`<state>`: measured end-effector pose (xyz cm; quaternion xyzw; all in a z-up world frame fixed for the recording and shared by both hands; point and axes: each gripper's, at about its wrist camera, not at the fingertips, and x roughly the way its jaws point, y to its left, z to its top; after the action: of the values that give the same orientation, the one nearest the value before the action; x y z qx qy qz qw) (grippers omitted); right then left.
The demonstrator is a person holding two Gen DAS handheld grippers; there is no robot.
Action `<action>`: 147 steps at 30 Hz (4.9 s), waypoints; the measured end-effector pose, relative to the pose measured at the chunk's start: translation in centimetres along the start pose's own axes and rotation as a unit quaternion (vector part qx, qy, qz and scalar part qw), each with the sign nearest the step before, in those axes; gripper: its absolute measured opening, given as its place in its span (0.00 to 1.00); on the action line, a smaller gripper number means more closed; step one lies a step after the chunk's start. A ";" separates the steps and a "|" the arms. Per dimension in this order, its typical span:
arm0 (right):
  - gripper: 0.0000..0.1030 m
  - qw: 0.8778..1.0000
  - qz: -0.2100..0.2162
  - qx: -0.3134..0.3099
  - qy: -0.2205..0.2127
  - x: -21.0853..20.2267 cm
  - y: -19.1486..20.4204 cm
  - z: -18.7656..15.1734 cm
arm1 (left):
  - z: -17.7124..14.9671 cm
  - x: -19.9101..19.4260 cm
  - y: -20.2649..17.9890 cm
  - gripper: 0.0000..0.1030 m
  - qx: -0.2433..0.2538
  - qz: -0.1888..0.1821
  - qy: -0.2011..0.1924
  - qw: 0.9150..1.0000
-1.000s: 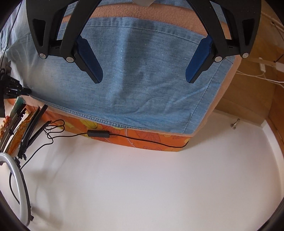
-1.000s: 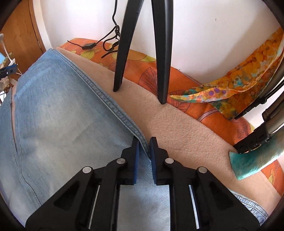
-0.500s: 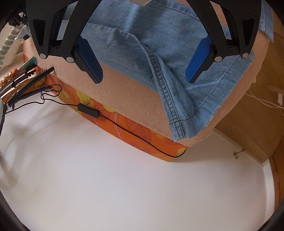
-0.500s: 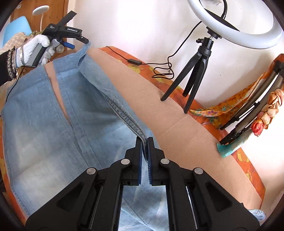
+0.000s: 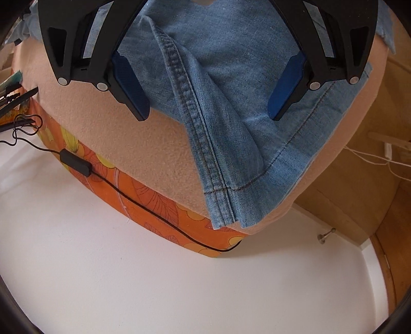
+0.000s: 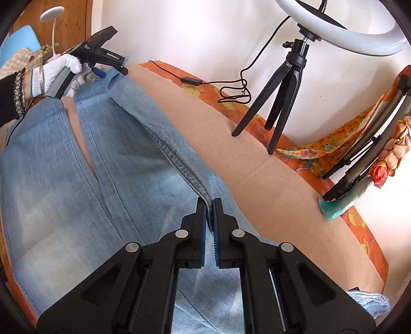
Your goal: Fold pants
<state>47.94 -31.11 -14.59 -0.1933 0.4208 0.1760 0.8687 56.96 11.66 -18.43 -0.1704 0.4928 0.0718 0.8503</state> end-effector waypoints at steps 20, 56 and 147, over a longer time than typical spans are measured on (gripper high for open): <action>0.05 0.999 -0.037 0.002 -0.021 -9.8 3.0 0.9 | -3.2 -15.2 8.4 0.06 -0.025 -0.180 -0.126 0.975; 0.04 0.998 0.036 0.011 0.046 -17.6 21.6 -15.8 | -25.7 -18.9 22.7 0.42 -0.138 -0.193 -0.113 0.965; 0.03 0.951 0.300 -0.070 0.015 15.7 40.1 27.2 | -30.2 -20.6 24.4 0.47 -0.024 -0.117 -0.160 0.980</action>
<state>56.34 18.92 -19.09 -0.1215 0.4588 0.4547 0.7537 14.95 24.40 -19.82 -0.2337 0.3253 0.0106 0.9162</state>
